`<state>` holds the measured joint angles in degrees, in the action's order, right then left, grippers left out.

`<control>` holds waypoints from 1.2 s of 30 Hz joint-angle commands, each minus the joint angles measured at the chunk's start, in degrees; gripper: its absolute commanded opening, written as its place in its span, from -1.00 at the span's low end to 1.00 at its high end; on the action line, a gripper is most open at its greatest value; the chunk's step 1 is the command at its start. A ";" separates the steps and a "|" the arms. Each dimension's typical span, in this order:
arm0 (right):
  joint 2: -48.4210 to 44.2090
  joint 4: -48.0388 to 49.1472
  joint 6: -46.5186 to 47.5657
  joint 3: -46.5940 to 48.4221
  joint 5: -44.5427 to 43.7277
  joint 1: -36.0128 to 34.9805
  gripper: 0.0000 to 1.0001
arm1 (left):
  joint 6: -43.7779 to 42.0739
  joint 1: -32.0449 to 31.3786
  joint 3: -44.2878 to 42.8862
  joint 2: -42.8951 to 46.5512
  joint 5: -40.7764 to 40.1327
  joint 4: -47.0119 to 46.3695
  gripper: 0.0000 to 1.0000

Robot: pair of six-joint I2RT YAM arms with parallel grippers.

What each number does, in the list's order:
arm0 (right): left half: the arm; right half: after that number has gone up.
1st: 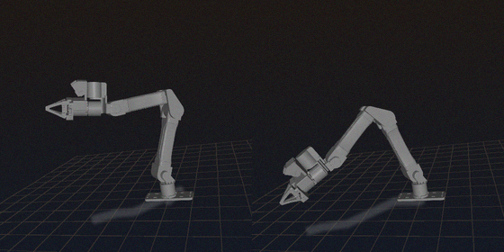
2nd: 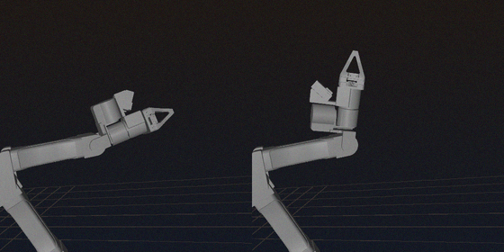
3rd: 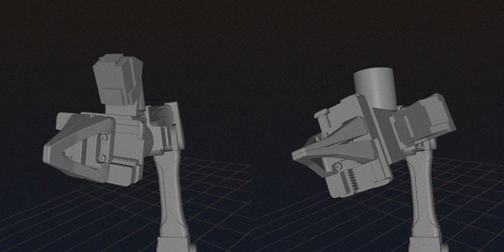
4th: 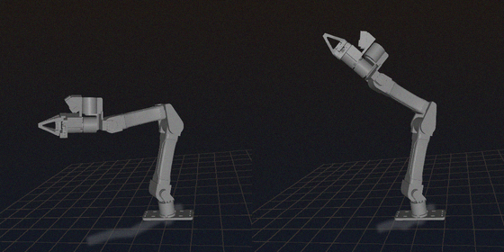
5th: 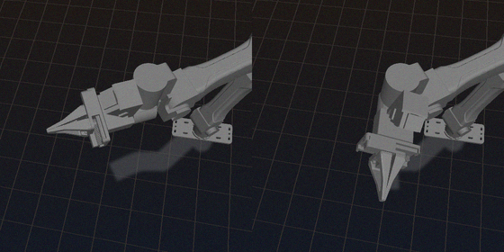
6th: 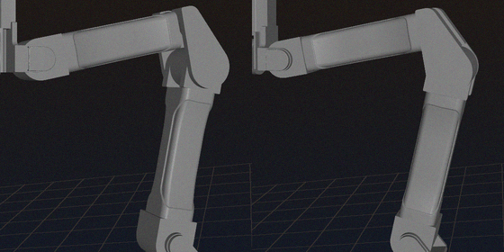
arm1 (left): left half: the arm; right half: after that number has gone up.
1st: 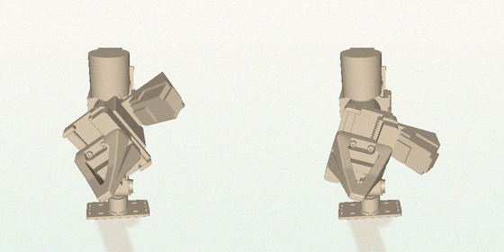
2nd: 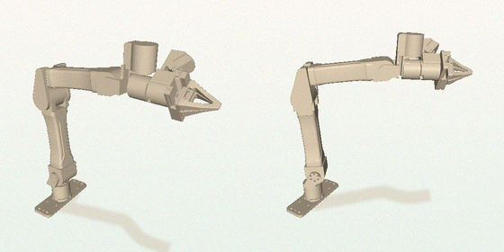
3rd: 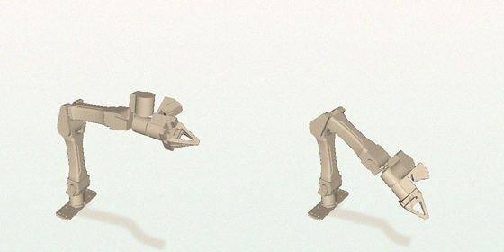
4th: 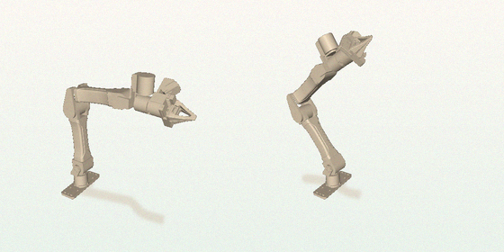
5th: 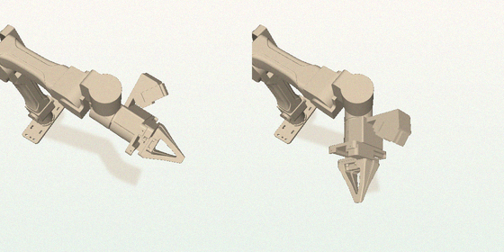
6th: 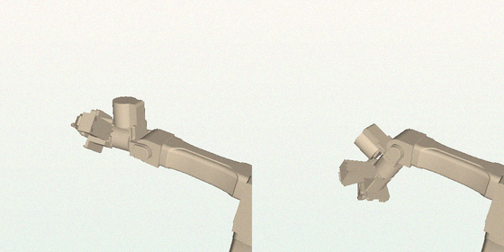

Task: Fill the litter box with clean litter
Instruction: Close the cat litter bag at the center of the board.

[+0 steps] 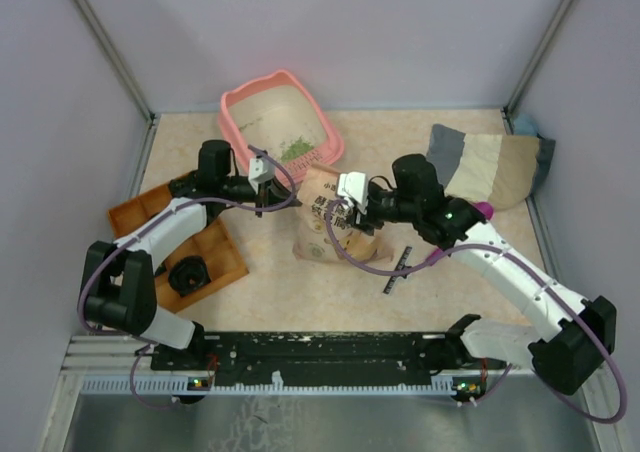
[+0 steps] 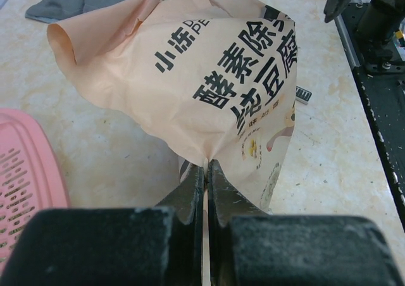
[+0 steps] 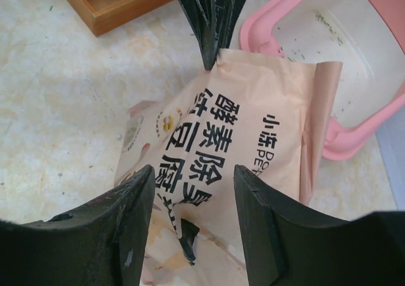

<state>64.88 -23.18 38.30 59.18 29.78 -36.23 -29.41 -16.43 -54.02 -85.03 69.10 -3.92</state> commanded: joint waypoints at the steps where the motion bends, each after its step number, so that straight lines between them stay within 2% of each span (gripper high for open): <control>1: 0.08 2.35 -0.40 3.61 -1.66 -2.07 0.08 | -0.09 -0.10 -0.29 2.84 0.88 -1.21 -1.00; 14: 12.14 4.27 6.60 1.69 -4.20 -3.94 0.15 | 1.57 -0.01 0.56 4.88 0.70 1.31 -1.00; 21: 12.60 4.98 5.98 -0.42 -2.07 -3.94 -0.08 | -0.55 -0.01 1.17 5.77 0.98 4.00 -1.00; 30: 15.05 3.75 5.64 -0.83 -0.16 -3.94 -0.06 | -2.61 0.17 3.13 7.70 2.38 4.89 -1.00; 32: 15.46 3.04 5.77 -0.58 0.76 -3.94 -0.25 | -3.08 0.25 3.53 8.20 3.06 4.93 -1.00; 33: 15.60 2.61 5.94 -0.42 1.10 -3.94 -0.45 | -3.74 0.25 3.82 8.66 3.52 5.08 -1.00; 35: 15.44 2.39 6.49 -0.48 1.27 -3.94 -0.97 | -5.03 0.34 4.31 9.98 4.09 5.12 -1.00; 36: 15.06 2.93 6.56 -0.92 1.40 -3.94 -1.00 | -5.79 0.34 4.62 10.71 3.91 5.15 -0.91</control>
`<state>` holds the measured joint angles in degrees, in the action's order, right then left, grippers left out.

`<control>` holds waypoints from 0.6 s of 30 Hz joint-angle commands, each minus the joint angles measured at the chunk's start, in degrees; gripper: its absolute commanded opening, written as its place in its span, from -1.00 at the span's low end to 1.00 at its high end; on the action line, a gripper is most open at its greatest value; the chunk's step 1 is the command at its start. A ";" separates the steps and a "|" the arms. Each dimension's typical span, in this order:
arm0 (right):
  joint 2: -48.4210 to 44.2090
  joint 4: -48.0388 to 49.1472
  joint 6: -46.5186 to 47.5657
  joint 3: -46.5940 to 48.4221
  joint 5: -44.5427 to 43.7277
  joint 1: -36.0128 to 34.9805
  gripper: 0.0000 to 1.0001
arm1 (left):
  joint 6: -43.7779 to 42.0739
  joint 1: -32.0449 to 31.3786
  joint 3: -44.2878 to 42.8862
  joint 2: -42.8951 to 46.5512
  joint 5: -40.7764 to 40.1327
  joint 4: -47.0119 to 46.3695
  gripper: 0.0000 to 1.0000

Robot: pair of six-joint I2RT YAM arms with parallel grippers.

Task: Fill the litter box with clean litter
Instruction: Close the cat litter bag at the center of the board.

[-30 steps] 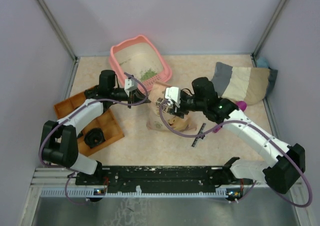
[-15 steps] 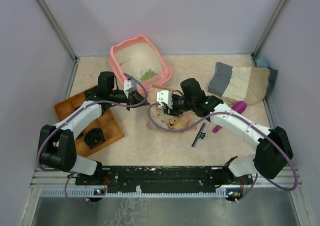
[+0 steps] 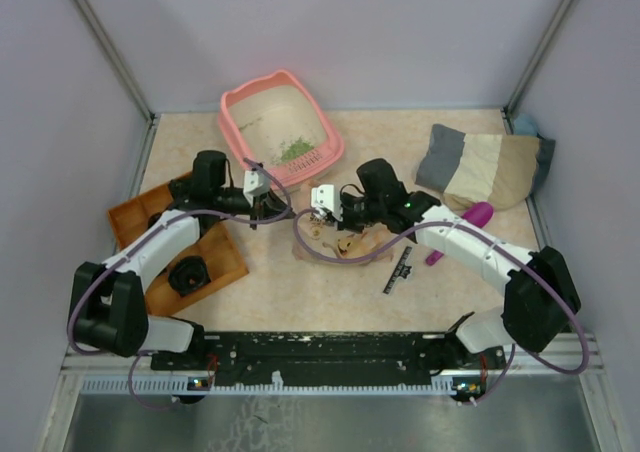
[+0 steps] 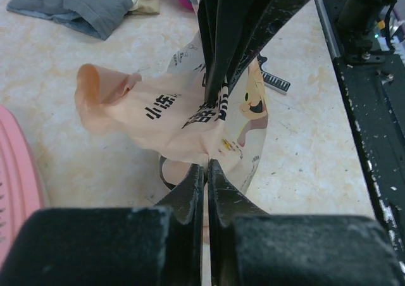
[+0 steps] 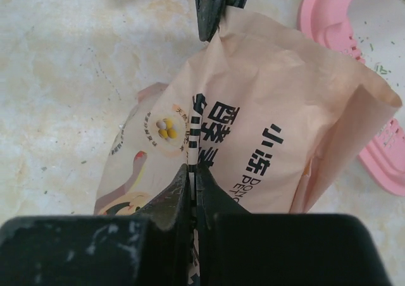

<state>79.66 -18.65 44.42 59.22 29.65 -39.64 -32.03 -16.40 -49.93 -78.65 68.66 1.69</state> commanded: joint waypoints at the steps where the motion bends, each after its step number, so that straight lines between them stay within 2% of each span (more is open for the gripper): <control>1: -0.42 -0.84 0.67 -1.40 2.06 -0.52 -1.00 | -4.39 0.32 0.87 5.15 4.64 -0.53 -0.65; 3: -1.10 0.23 0.85 -2.14 2.82 -0.53 -1.00 | -5.85 0.33 1.37 6.75 5.37 -1.18 -0.17; 4: -1.24 0.50 1.03 -2.32 2.86 -0.53 -1.00 | -5.82 0.28 1.67 7.13 6.18 -2.20 -0.05; 7: -1.26 0.83 1.63 -2.60 2.96 -0.57 -1.00 | -6.49 0.08 1.40 7.02 7.95 -3.83 0.06; 10: -1.45 1.57 1.25 -2.77 2.96 -0.53 -1.00 | -12.07 -0.18 0.66 5.92 9.33 -0.33 0.14; 13: -1.93 2.49 1.01 -3.26 3.13 -0.53 -1.00 | -17.66 -0.78 -0.93 3.60 9.48 4.34 0.16; 18: -2.78 2.76 1.65 -4.06 3.64 -0.53 -1.00 | -21.12 -2.49 -3.76 -0.65 5.46 6.35 0.17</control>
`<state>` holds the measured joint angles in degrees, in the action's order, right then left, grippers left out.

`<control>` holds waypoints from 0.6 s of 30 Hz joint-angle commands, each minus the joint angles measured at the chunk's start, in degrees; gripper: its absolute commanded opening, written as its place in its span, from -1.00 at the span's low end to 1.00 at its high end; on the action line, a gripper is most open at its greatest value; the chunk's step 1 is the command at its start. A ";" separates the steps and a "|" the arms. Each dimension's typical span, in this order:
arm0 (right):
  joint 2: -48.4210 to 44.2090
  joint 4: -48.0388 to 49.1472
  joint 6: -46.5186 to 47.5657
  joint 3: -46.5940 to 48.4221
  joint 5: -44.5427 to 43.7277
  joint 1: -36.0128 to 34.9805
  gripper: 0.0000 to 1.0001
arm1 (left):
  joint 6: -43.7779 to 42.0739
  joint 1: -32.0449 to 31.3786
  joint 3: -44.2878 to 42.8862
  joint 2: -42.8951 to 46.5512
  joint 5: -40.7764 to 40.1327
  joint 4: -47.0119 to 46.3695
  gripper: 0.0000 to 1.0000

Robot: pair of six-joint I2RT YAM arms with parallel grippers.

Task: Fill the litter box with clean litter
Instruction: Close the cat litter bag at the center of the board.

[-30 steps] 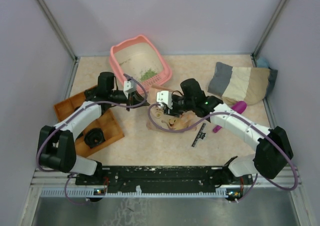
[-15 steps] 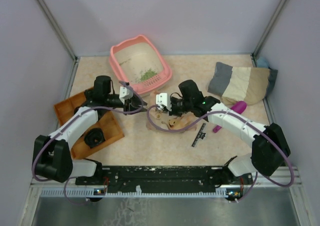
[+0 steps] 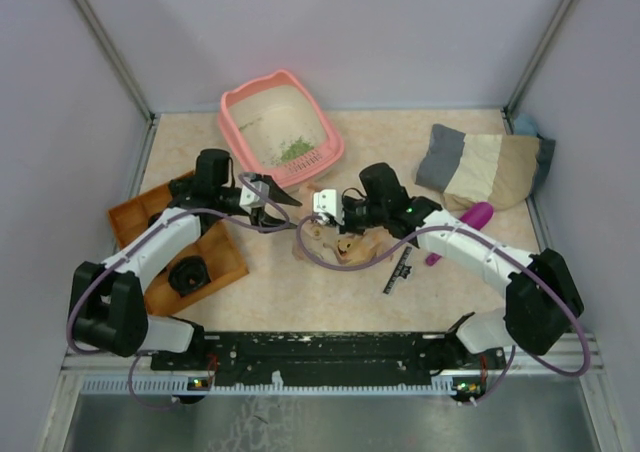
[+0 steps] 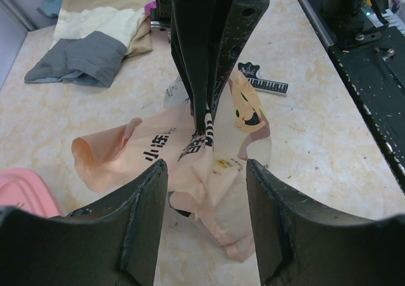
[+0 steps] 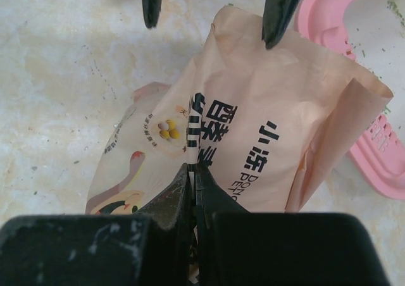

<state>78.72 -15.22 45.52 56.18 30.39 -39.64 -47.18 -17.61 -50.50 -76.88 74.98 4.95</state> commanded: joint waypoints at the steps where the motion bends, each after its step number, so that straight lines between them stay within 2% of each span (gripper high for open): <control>1: -2.01 -0.62 0.87 -1.22 3.01 -0.53 -1.00 | -6.52 -1.62 -3.75 -3.20 -1.46 3.09 0.17; 6: -2.41 -0.43 0.81 -1.37 2.85 -0.53 -1.00 | -8.50 -3.00 -5.45 -7.46 -3.89 3.66 0.11; 11: -3.36 -2.07 0.72 -1.54 0.82 -0.32 -1.00 | -16.96 -2.99 -8.45 -10.19 -7.04 16.67 -0.04; 16: -4.58 -2.45 0.05 -1.60 0.66 0.41 -1.00 | -19.76 -2.93 -10.34 -10.74 -8.32 22.91 -0.37; 18: -4.84 -2.65 -0.24 -1.49 0.47 0.50 -0.99 | -20.32 -2.92 -11.25 -10.84 -8.76 24.52 -0.72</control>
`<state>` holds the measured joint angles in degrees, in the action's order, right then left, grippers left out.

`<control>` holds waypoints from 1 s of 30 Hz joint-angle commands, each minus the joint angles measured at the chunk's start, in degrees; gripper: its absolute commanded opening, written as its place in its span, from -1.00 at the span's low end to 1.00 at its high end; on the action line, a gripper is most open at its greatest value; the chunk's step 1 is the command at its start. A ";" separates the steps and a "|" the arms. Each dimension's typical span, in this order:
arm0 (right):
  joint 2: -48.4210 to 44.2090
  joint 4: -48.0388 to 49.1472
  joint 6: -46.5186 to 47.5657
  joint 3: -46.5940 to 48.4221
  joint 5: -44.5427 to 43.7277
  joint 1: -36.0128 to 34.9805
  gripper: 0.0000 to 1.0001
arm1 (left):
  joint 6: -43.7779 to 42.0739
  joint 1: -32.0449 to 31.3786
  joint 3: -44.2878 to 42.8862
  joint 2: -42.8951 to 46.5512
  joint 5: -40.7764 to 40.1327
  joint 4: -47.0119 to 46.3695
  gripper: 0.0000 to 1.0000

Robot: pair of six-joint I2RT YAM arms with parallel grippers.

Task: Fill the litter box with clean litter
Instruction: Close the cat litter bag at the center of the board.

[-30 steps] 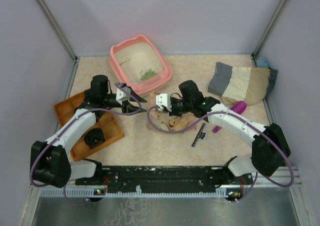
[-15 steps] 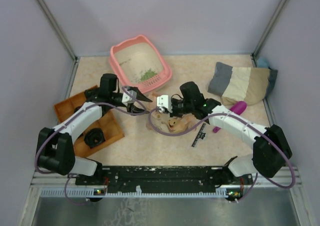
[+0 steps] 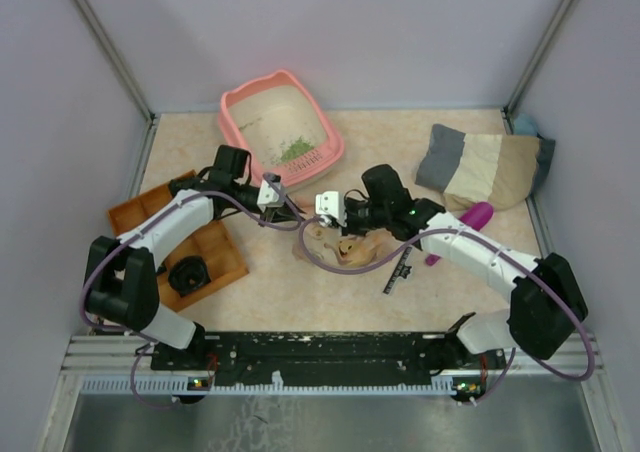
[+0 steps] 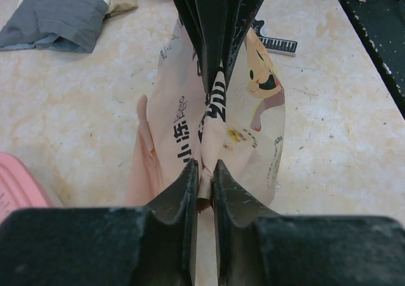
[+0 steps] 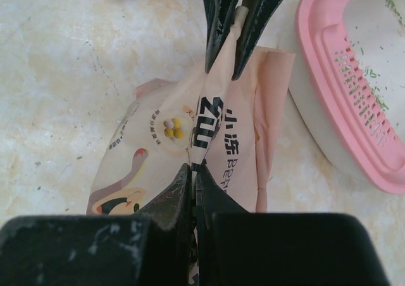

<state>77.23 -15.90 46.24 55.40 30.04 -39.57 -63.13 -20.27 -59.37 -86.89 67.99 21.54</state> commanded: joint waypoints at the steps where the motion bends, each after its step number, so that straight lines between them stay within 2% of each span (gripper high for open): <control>1: -3.50 -2.70 -0.97 -0.51 0.73 0.52 -0.87 | -4.14 -0.21 -2.79 -0.91 -2.11 8.30 -0.90; 2: -3.76 -3.90 -0.79 -0.39 0.71 0.71 -0.72 | -3.82 -0.21 -3.17 -0.95 -2.46 8.65 -0.99; 5: -6.40 -8.77 0.02 -0.61 0.63 1.89 -0.21 | -3.54 -0.11 -4.20 -0.76 -2.90 9.92 -1.00; 7: -8.99 -11.37 -0.01 -1.06 -0.57 3.68 -0.07 | -2.59 -0.03 -4.23 0.04 -3.26 9.58 -1.00; 12: -15.71 -17.22 2.28 -2.65 -3.54 9.40 -0.04 | 1.51 0.39 -2.65 3.28 -5.29 6.11 -1.00; 16: -18.52 -18.14 3.88 -5.38 -5.11 11.46 -0.12 | 3.68 0.65 -1.70 5.17 -6.60 3.86 -1.00; 25: -17.62 -13.00 5.00 -8.41 -4.52 13.49 -0.11 | 3.68 1.16 -0.65 6.87 -7.52 3.61 -1.00; 30: -16.60 -10.27 4.82 -6.99 -2.00 14.81 -0.10 | 3.49 1.29 0.05 8.02 -7.44 2.69 -1.00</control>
<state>60.36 -31.05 50.37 46.89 25.56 -25.80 -59.57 -19.75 -59.24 -82.02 59.70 25.80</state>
